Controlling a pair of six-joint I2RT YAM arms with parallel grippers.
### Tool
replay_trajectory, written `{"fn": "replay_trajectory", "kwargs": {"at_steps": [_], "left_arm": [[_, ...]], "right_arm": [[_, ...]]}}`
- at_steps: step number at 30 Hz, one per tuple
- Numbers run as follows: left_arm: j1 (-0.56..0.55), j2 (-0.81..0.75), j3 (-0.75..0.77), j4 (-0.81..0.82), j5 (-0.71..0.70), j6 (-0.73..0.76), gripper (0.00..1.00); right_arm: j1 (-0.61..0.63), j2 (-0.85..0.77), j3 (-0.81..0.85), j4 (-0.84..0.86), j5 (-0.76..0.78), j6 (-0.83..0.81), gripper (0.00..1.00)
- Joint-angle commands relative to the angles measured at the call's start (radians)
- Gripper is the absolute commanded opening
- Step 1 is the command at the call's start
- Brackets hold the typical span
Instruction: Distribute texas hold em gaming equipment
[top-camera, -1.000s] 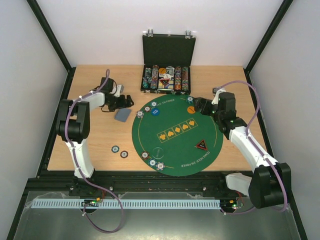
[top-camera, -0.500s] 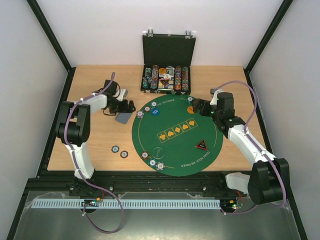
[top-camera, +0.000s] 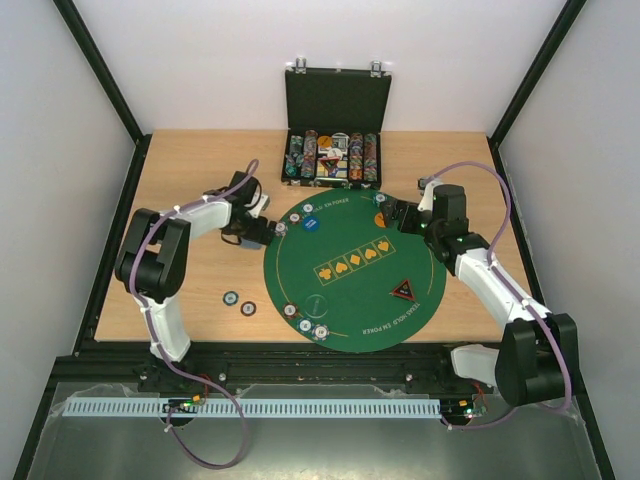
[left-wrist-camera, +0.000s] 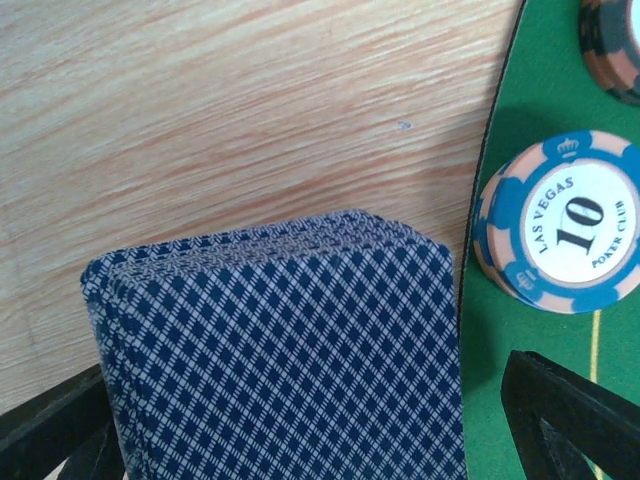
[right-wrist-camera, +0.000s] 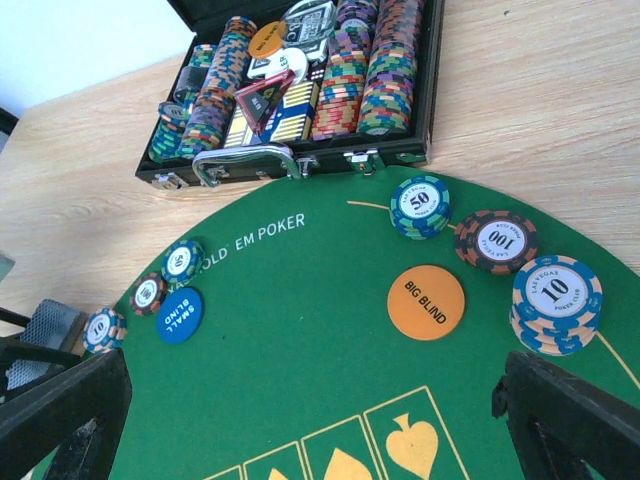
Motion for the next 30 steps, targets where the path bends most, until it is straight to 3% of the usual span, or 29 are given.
{"fn": "replay_trajectory", "kwargs": {"at_steps": [1,10,18,22,24,28,30], "left_arm": [[-0.015,-0.016,-0.014,-0.047,-0.119,-0.009,0.99],[-0.015,-0.03,-0.024,-0.069,-0.18,-0.044,0.99],[-0.015,-0.032,-0.028,-0.072,-0.122,-0.053,0.83],[-0.016,-0.033,-0.031,-0.074,-0.126,-0.056,0.81],[-0.018,-0.035,-0.037,-0.075,-0.126,-0.06,0.81],[-0.044,-0.033,-0.05,-0.081,-0.166,-0.062,0.95],[-0.053,-0.031,-0.051,-0.085,-0.198,-0.065,0.96]], "right_arm": [[-0.003,0.009,0.021,-0.004,-0.011,-0.014,0.99],[-0.004,0.021,0.023,-0.007,-0.011,-0.015,0.99],[-0.003,0.033,0.024,-0.012,-0.001,-0.016,0.99],[-0.003,0.034,0.026,-0.013,0.004,-0.016,0.99],[-0.004,0.033,0.026,-0.013,0.006,-0.016,0.99],[-0.003,0.035,0.026,-0.013,0.005,-0.016,0.99],[-0.004,0.035,0.026,-0.015,0.006,-0.018,0.99]]}}
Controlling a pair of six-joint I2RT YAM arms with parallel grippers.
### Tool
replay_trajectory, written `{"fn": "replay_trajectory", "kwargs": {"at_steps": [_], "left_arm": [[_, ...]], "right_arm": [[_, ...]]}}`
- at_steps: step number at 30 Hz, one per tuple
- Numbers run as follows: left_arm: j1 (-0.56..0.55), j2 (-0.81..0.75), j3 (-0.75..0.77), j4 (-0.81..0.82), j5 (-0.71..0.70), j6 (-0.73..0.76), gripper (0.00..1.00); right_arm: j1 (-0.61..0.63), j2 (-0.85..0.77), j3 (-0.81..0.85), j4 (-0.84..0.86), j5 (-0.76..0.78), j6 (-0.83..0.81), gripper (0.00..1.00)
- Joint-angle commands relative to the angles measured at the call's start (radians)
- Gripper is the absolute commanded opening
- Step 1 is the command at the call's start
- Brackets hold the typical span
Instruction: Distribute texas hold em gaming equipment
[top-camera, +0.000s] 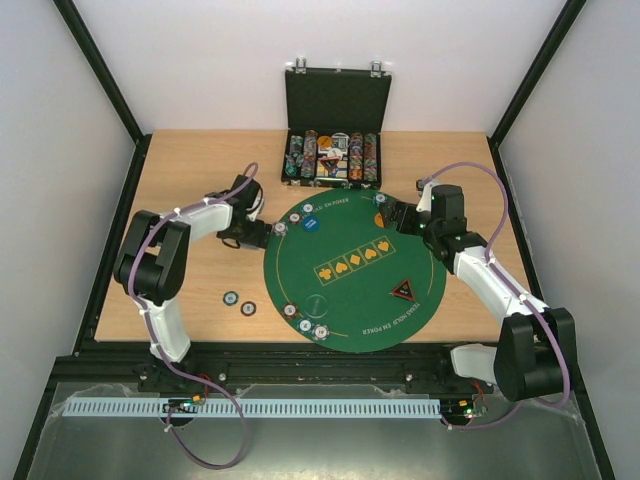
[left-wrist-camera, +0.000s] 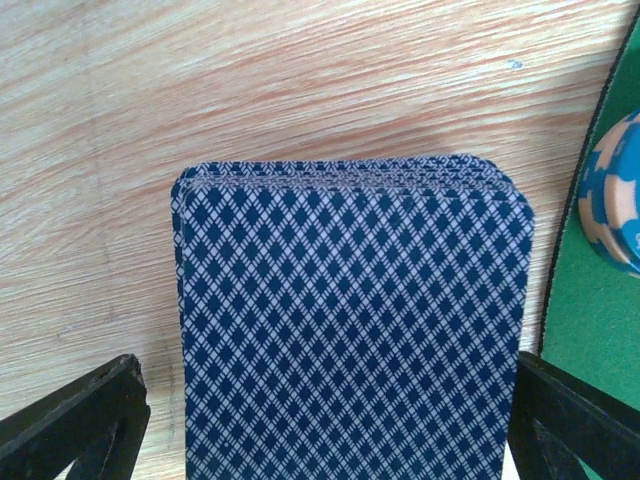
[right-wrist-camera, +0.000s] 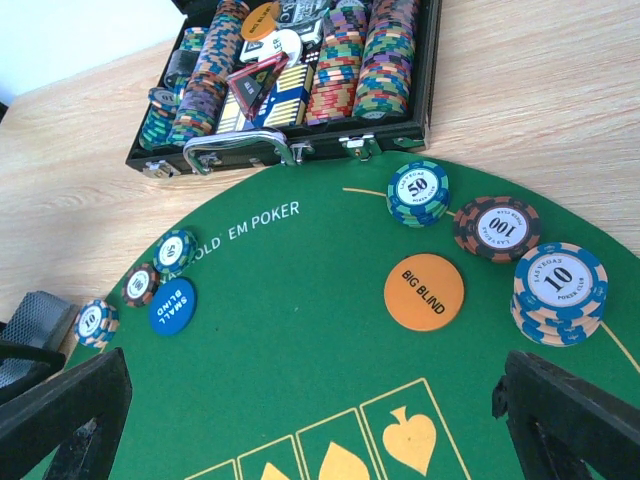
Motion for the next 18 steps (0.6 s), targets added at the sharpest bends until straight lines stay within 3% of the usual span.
{"fn": "replay_trajectory", "kwargs": {"at_steps": [1,9,18], "left_arm": [[-0.026,-0.014,-0.025,-0.049,-0.074,-0.007,0.96],[-0.026,-0.051,-0.043,-0.049,-0.158,-0.021,0.89],[-0.026,-0.052,-0.058,-0.039,-0.038,0.002,0.83]], "right_arm": [[-0.004,0.007,0.024,-0.012,0.013,-0.015,0.99],[-0.003,0.006,0.024,-0.013,0.01,-0.015,0.99],[-0.003,0.009,0.026,-0.019,0.007,-0.017,0.99]]}}
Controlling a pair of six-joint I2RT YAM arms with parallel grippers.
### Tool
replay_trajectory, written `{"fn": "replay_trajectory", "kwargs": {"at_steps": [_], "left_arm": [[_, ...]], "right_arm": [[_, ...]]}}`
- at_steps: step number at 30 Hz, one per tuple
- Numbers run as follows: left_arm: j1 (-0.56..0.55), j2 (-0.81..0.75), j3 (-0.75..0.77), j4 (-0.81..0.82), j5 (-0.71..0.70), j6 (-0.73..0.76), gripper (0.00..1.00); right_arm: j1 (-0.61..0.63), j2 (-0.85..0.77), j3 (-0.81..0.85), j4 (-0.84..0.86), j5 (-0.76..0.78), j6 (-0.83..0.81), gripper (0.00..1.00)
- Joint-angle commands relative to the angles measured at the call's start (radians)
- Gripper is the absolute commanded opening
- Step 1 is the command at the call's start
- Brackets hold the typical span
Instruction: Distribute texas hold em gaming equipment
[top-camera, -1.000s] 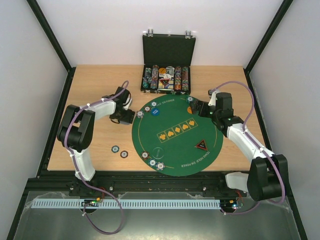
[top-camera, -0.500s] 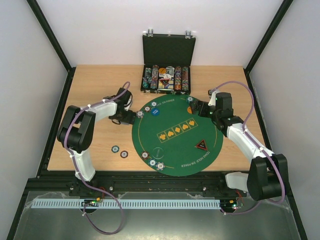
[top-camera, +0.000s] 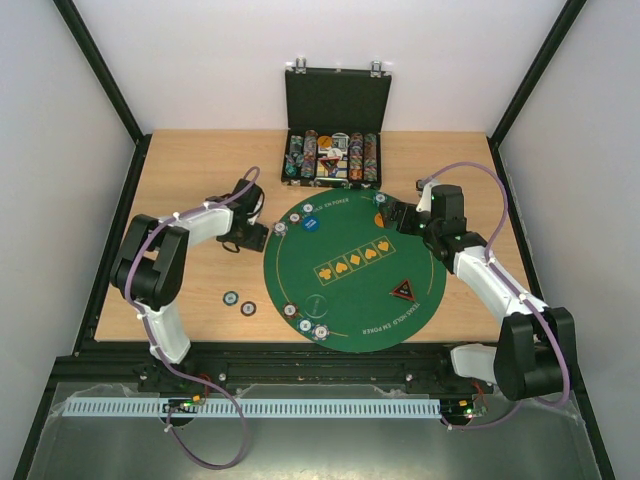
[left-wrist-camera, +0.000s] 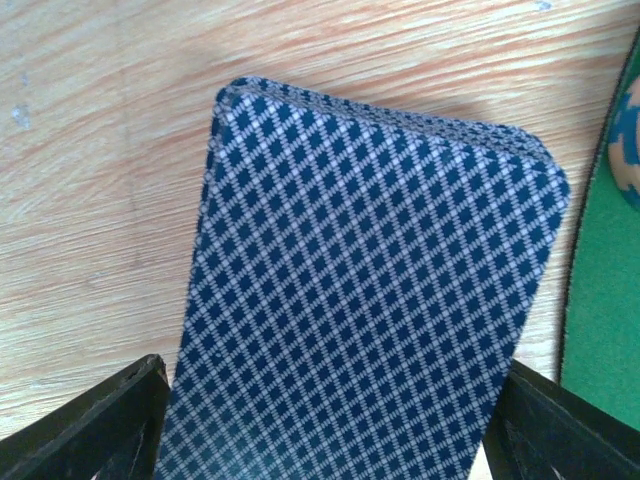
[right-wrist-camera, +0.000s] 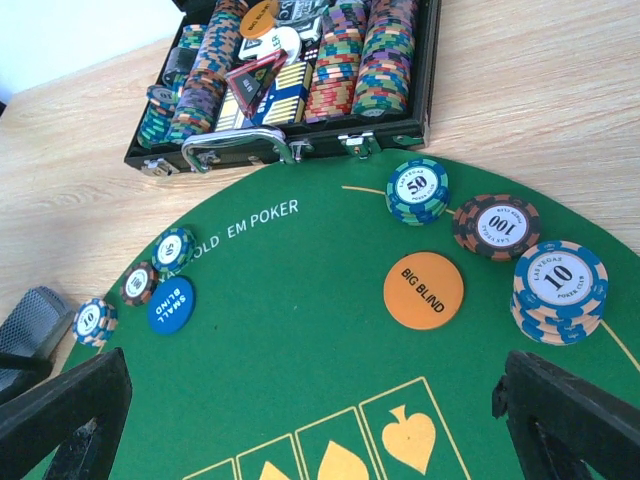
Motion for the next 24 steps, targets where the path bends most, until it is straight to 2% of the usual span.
{"fn": "replay_trajectory", "kwargs": {"at_steps": [1,9,17,21,24], "left_arm": [[0.001,-0.008,-0.015,-0.034,0.067,0.019,0.84],[-0.001,0.012,-0.002,-0.029,0.074,0.043,0.88],[-0.001,0.06,0.039,-0.029,0.023,0.05,0.91],[0.0,0.079,0.055,-0.029,0.018,0.053,0.9],[0.0,0.085,0.057,-0.03,0.029,0.053,0.84]], "right_arm": [[-0.003,0.007,0.026,-0.018,0.007,-0.016,0.99],[-0.004,0.012,0.027,-0.019,0.0,-0.015,0.99],[-0.004,0.013,0.027,-0.021,-0.009,-0.016,0.99],[-0.004,0.017,0.027,-0.021,-0.013,-0.015,0.99],[-0.004,0.019,0.027,-0.023,-0.015,-0.016,0.99]]}}
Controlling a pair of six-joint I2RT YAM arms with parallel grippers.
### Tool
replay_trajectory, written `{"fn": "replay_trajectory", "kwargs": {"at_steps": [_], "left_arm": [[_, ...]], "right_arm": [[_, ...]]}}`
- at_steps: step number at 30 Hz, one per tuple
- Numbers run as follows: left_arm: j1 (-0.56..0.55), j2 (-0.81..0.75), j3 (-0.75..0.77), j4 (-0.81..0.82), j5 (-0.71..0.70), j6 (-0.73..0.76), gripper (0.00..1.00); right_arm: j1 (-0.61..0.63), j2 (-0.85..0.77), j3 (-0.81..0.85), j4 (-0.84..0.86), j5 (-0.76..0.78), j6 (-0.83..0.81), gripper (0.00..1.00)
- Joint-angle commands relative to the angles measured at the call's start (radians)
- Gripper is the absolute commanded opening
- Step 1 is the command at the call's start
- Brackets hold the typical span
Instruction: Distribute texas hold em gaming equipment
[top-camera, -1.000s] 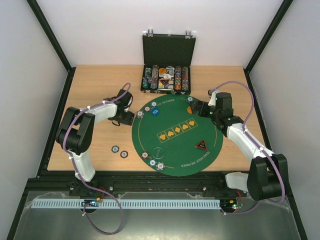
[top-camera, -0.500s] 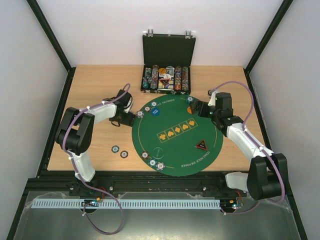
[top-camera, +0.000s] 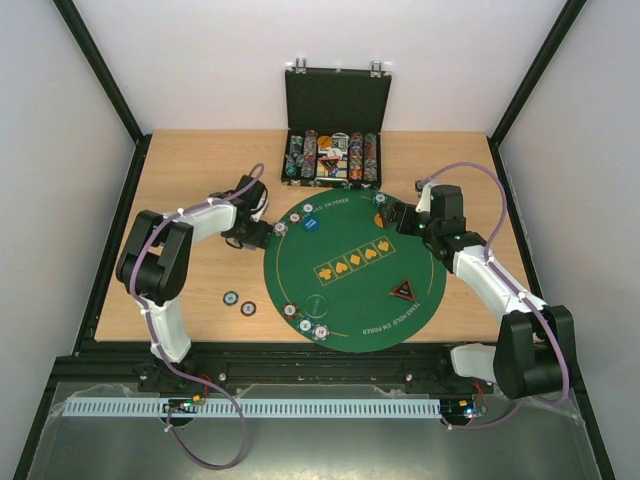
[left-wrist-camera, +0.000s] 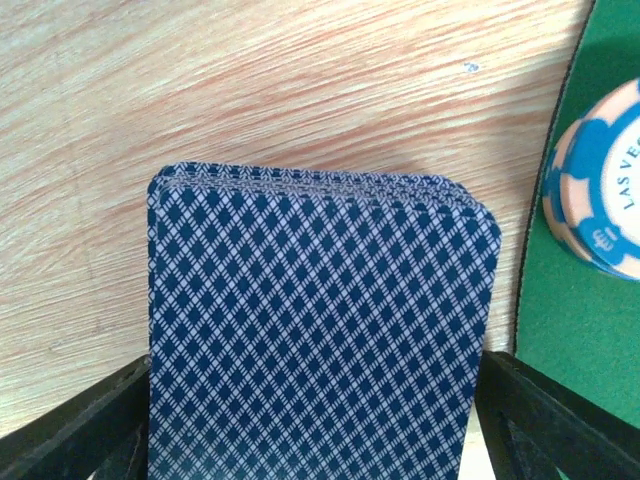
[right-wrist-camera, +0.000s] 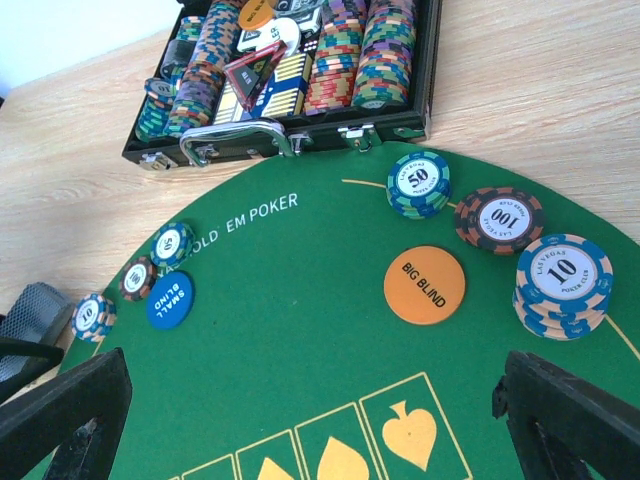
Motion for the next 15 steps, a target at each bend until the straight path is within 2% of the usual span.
{"fn": "replay_trajectory", "kwargs": {"at_steps": [1,10,15], "left_arm": [[0.0,0.043,0.004,-0.029,-0.015,0.013,0.82],[0.0,0.047,-0.006,-0.048,-0.02,0.007,0.63],[0.0,0.004,-0.017,-0.041,-0.029,0.005,0.59]], "right_arm": [[-0.004,0.01,0.028,-0.019,-0.008,-0.016,0.99],[-0.004,0.013,0.029,-0.022,-0.008,-0.016,0.99],[-0.004,0.013,0.03,-0.025,-0.013,-0.016,0.99]]}}
